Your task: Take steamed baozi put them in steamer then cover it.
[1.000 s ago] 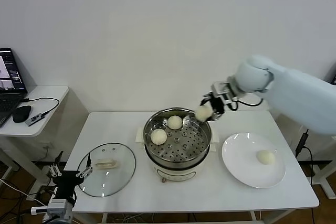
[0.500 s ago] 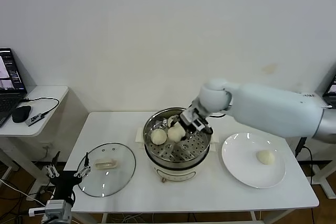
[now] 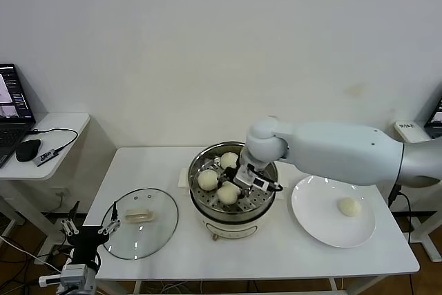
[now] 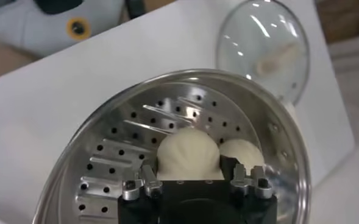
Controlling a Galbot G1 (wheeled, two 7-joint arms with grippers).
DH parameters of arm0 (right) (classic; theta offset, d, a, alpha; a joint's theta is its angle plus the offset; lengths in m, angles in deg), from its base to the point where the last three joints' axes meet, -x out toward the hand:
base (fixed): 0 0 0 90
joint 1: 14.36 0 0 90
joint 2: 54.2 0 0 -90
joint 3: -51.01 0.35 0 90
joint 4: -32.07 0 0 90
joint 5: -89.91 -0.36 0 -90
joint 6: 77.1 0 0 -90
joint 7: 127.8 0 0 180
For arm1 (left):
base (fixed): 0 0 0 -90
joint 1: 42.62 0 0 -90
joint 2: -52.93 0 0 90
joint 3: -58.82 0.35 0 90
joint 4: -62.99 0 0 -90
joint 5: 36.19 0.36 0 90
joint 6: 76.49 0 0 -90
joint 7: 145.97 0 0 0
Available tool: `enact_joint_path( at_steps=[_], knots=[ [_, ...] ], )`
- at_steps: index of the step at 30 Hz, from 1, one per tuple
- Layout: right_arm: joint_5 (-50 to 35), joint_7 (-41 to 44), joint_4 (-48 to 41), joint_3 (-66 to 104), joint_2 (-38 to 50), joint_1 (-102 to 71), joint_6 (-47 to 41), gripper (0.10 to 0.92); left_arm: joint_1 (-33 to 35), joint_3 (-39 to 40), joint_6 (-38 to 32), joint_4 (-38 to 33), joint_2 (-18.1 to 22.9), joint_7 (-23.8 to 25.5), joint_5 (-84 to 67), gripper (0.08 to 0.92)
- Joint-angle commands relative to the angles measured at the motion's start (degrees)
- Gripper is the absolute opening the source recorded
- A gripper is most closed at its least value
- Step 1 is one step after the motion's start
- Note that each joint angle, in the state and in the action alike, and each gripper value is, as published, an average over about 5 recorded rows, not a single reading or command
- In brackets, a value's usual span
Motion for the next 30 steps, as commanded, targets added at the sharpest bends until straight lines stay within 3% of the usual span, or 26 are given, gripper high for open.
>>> enact_joint_path(
  at_steps=[1,6,14,19,30],
  knots=[
    [5.3,0.1,0.6,-1.4,-0.8,-0.4,4.8,0.628,-0.1,0.2,0.0,0.1,0.1,0.0,0.1,0.823],
    [4.5,-0.6,0.5,-1.0,-0.6,-0.3,4.8,0.64,-0.3,0.2,0.0,0.2,0.1,0.0,0.0,0.823],
    [2.6,-1.1,0.5,2.3,1.2,1.5,3.8,0.805,-0.3,0.2,-0.1,0.0,-0.2,0.0,0.0,0.823],
    [-0.4,-0.5,0.8,6.0,4.7,3.4,1.0,0.822,-0.2,0.0,-0.1,0.0,-0.7,0.1,-0.1,0.823],
    [-11.5,3.6,-1.2,11.2,17.8,3.5,-23.2,0.823,-0.4,0.2,-0.1,-1.1,-2.6,0.2,-0.4,0.823]
  ],
)
